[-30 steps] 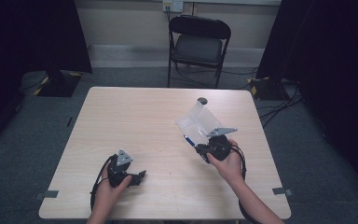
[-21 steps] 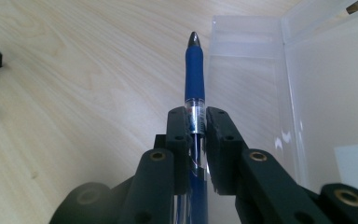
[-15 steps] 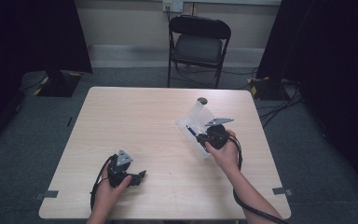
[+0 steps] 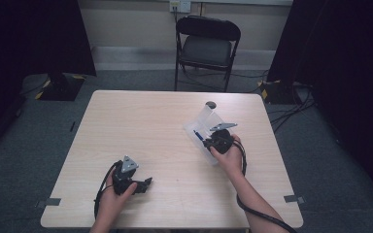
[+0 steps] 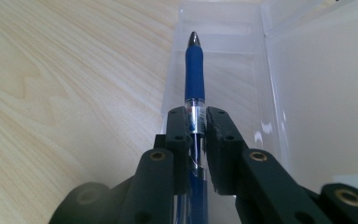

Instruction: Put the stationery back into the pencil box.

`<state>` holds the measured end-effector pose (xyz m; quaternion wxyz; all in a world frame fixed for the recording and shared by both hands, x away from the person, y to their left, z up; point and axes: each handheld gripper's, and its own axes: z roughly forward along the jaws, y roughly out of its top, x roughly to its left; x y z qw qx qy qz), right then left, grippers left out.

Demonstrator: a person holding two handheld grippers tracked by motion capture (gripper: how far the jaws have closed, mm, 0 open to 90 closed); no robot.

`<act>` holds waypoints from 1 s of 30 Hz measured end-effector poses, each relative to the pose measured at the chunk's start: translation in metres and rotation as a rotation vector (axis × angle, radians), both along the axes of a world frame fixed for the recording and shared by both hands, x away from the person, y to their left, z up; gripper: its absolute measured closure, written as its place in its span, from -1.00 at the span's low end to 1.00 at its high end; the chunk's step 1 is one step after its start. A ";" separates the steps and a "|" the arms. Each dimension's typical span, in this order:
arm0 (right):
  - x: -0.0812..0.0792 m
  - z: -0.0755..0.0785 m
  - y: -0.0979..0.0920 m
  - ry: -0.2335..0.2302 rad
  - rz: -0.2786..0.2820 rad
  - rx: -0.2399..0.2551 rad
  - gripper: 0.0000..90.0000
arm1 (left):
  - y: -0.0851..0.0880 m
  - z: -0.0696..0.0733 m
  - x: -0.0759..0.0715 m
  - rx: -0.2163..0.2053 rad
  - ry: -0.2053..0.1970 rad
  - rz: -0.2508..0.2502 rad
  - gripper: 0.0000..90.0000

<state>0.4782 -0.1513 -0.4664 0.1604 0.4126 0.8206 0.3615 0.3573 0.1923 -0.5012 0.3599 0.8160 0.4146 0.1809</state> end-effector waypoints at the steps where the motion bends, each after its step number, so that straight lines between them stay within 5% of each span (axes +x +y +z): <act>1: 0.001 -0.001 0.000 -0.001 0.001 -0.003 0.77 | 0.000 0.000 0.000 0.000 0.000 0.000 -0.68; 20: 0.005 -0.014 0.003 0.019 0.002 -0.007 0.75 | 0.001 0.000 -0.001 0.006 0.000 -0.006 -0.69; 23: 0.002 -0.014 0.003 -0.004 -0.001 -0.014 0.45 | 0.000 0.000 -0.001 0.005 0.001 -0.006 -0.69; 30: -0.013 -0.003 -0.004 -0.020 0.028 0.024 0.11 | 0.000 0.000 -0.001 0.004 0.002 -0.004 -0.69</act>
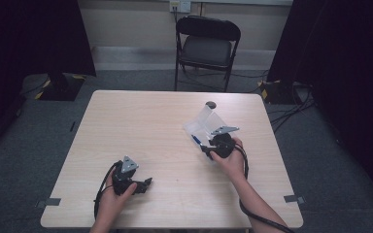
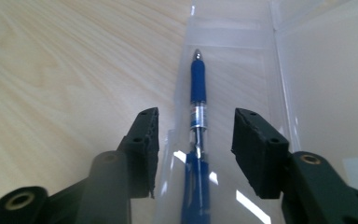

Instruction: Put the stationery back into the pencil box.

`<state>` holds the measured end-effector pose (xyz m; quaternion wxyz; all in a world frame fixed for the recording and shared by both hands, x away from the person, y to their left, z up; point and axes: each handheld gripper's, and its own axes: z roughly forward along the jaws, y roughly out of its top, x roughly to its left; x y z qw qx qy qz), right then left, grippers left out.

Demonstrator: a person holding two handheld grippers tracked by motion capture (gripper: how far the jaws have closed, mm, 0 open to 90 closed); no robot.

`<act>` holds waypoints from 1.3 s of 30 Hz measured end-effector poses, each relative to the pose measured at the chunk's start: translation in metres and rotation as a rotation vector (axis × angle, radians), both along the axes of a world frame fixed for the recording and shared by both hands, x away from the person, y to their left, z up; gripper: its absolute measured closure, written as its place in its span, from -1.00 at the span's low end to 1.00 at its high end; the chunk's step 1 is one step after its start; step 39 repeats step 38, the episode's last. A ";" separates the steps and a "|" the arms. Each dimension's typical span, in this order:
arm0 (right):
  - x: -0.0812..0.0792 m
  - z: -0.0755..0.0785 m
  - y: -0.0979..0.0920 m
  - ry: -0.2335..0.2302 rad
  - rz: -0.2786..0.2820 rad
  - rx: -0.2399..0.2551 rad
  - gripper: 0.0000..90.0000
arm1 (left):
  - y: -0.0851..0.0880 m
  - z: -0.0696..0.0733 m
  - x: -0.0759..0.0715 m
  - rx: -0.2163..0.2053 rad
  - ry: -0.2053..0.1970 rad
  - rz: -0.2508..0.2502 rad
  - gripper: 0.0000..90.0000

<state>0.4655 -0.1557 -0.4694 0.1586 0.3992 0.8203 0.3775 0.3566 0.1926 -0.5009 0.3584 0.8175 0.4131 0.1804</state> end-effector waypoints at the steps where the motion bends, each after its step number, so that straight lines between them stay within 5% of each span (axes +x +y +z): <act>1: -0.002 0.002 -0.001 -0.005 0.007 0.003 0.05 | 0.000 0.000 0.000 0.000 0.000 0.000 -0.69; 5: -0.017 0.007 0.000 -0.001 0.061 0.044 -0.15 | 0.000 0.000 0.000 0.003 -0.001 -0.003 -0.69; 11: -0.038 0.006 0.006 -0.002 0.134 0.038 -0.34 | 0.000 0.000 0.000 -0.001 0.001 0.000 -0.69; 25: -0.083 -0.006 0.017 0.013 0.270 0.029 -0.44 | 0.000 0.000 0.000 -0.001 0.000 0.000 -0.69; 39: -0.095 -0.021 0.021 0.044 0.326 0.027 -0.52 | 0.000 0.000 0.000 -0.001 0.001 0.000 -0.69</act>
